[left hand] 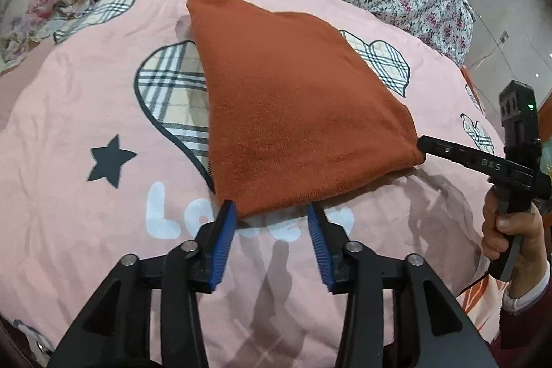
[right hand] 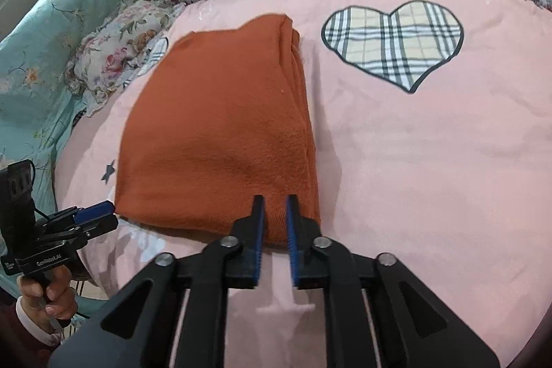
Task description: Fold small clothes
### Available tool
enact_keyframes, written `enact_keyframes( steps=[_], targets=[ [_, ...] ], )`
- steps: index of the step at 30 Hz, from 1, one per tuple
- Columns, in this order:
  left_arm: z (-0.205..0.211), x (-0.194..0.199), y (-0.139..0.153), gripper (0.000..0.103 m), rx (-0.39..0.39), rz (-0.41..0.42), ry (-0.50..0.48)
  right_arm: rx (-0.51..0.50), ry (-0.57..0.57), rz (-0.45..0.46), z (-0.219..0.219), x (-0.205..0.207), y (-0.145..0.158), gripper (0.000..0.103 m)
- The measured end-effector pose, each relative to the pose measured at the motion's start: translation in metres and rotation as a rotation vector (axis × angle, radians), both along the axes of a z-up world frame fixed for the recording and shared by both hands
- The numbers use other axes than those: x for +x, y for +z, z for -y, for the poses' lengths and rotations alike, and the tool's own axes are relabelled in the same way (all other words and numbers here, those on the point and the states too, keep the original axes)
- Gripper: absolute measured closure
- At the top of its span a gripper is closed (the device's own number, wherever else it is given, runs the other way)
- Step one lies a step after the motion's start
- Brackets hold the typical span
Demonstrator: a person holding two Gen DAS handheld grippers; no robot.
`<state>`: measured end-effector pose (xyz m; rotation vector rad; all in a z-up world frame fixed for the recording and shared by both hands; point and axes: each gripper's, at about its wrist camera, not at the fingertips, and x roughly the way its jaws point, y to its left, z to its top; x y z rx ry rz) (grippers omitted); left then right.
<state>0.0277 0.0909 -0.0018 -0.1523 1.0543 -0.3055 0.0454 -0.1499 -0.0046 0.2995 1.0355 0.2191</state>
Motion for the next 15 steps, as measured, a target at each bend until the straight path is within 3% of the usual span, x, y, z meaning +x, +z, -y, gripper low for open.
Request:
enact_keyframes(
  steps=[2, 6, 11, 15],
  targets=[
    [-0.001, -0.002, 0.005, 0.052, 0.007, 0.006, 0.007, 0.007, -0.005, 0.015, 0.001, -0.005, 0.009, 0.075],
    [-0.006, -0.002, 0.015, 0.038, 0.010, 0.008, 0.037, 0.023, -0.003, 0.041, 0.003, -0.011, 0.020, 0.070],
    [-0.009, 0.005, 0.020, 0.036, -0.007, -0.002, 0.058, 0.025, -0.005, 0.040, 0.001, -0.010, 0.022, 0.067],
    [-0.005, 0.004, 0.026, 0.028, 0.063, 0.013, 0.072, 0.033, 0.025, 0.032, -0.006, -0.009, 0.023, 0.066]
  ],
)
